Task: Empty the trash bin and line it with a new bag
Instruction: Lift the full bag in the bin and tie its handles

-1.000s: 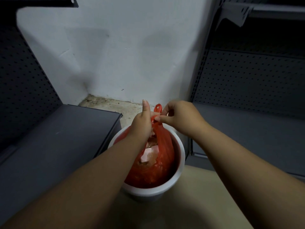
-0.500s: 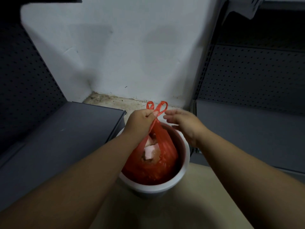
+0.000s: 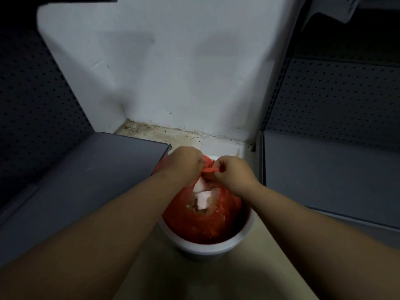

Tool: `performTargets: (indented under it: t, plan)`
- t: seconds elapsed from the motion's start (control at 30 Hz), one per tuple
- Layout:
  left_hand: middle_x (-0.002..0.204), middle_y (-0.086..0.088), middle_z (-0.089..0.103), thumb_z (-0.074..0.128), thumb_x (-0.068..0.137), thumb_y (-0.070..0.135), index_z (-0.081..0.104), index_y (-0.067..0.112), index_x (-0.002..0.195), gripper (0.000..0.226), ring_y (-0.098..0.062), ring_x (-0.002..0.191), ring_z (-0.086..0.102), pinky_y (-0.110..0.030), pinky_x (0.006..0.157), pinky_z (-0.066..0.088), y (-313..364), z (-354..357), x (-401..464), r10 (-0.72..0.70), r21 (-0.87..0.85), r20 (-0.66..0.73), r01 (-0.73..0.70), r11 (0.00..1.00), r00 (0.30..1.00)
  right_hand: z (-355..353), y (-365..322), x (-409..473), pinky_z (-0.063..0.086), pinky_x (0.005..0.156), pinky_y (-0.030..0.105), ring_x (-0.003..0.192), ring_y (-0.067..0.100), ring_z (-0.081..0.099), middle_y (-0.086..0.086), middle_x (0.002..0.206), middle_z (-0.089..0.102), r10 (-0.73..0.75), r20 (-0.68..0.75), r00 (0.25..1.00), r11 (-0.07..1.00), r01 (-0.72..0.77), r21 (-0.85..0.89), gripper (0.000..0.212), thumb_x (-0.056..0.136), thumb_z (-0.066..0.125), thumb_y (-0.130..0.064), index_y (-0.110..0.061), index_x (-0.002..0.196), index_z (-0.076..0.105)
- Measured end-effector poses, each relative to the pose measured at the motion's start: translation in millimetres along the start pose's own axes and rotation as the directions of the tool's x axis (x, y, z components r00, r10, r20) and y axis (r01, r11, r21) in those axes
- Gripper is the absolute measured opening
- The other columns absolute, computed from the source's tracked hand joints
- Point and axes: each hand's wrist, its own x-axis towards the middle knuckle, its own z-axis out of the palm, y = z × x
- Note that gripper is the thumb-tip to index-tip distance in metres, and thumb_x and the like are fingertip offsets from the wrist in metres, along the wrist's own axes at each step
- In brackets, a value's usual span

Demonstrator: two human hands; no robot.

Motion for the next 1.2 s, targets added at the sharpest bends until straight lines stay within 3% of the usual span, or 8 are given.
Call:
performTargets:
  t: [0.13,0.3,0.4,0.5,0.6,0.8,0.97,1.2]
  plan:
    - [0.056,0.003,0.043,0.05,0.088,0.017,0.048,0.015,0.055,0.033,-0.014,0.056,0.043,-0.022,0.053,0.034,2.7,-9.4,2.0,-0.107,-0.128,0.29,0.149,0.981,0.951,-6.5,5.7,-4.1,0.044,0.073,0.026,0.09,0.021,0.06,0.003,0.093,0.066,-0.005,-0.088,0.996,1.0,0.006,0.007,0.016,0.079,0.063,-0.009,-0.012,0.095,0.064]
    - [0.06,-0.009,0.054,0.052,0.076,0.019,0.056,0.015,0.045,0.032,-0.024,0.056,0.047,-0.033,0.064,0.038,-3.6,-11.0,6.0,-0.235,-0.624,0.412,0.461,0.631,0.88,-8.0,6.1,-15.6,0.034,0.096,0.027,0.121,0.018,0.043,0.001,0.124,0.054,-0.236,-0.066,0.97,0.955,0.219,-0.2,0.071,0.077,0.073,-0.038,-0.018,0.137,0.04]
    - [0.052,-0.006,0.052,0.051,0.075,0.02,0.055,0.013,0.046,0.031,-0.021,0.051,0.044,-0.032,0.06,0.037,-3.0,-7.0,6.6,-0.243,-0.661,0.423,0.481,0.577,0.873,-9.0,-0.1,-18.6,0.032,0.082,0.021,0.101,0.013,0.048,-0.005,0.099,0.054,-0.324,-0.19,0.927,0.945,0.305,-0.119,0.056,0.079,0.073,-0.035,-0.014,0.126,0.052]
    - [0.067,-0.008,0.057,0.052,0.082,0.021,0.057,0.011,0.061,0.025,-0.024,0.067,0.052,-0.032,0.066,0.039,-2.7,-9.2,10.7,-0.279,-0.566,0.241,0.368,0.738,0.93,-12.9,-2.2,-17.5,0.041,0.071,0.028,0.078,0.019,0.055,0.003,0.077,0.062,-0.413,-0.225,0.883,0.91,0.407,-0.074,0.026,0.078,0.074,-0.029,-0.005,0.086,0.067]
    - [0.097,-0.014,0.066,0.045,0.095,0.021,0.069,0.001,0.088,0.032,-0.028,0.095,0.058,-0.029,0.075,0.04,-4.8,-7.9,9.2,-0.147,-0.309,0.057,0.157,0.938,0.988,-16.7,2.7,-14.3,0.046,0.067,0.025,0.07,0.016,0.058,0.002,0.069,0.064,-0.214,-0.238,0.947,0.956,0.254,0.149,0.019,0.078,0.075,-0.023,-0.01,0.069,0.064]
    - [0.095,-0.017,0.067,0.038,0.094,0.03,0.07,0.003,0.094,0.042,-0.033,0.089,0.06,-0.031,0.072,0.039,-37.5,8.5,-16.7,0.006,0.09,-0.244,0.016,0.996,0.97,-37.5,66.0,-13.4,0.038,0.056,0.026,0.054,0.016,0.046,0.002,0.056,0.053,0.309,-0.178,0.934,0.923,-0.25,0.292,0.028,0.084,0.069,-0.023,-0.006,0.064,0.059]
    - [0.112,-0.017,0.066,0.042,0.097,0.02,0.068,0.006,0.111,0.033,-0.032,0.103,0.06,-0.03,0.083,0.043,-30.4,20.5,-26.2,-0.159,-0.165,-0.295,0.114,0.98,0.942,-35.2,69.7,-12.2,0.036,0.051,0.025,0.05,0.015,0.044,0.003,0.055,0.05,0.454,-0.22,0.863,0.853,-0.35,0.388,0.036,0.09,0.063,-0.024,-0.015,0.058,0.047]
    - [0.131,-0.001,0.056,0.06,0.087,0.017,0.034,0.042,0.141,0.065,-0.02,0.12,0.055,-0.042,0.103,0.046,-17.7,26.7,-13.9,-0.43,-0.871,-0.175,0.065,0.487,0.886,-15.5,17.1,-4.1,0.047,0.047,0.022,0.059,0.014,0.053,0.004,0.07,0.051,0.537,0.145,0.831,0.243,-0.317,0.917,0.018,0.092,0.06,-0.022,-0.009,0.083,0.051]
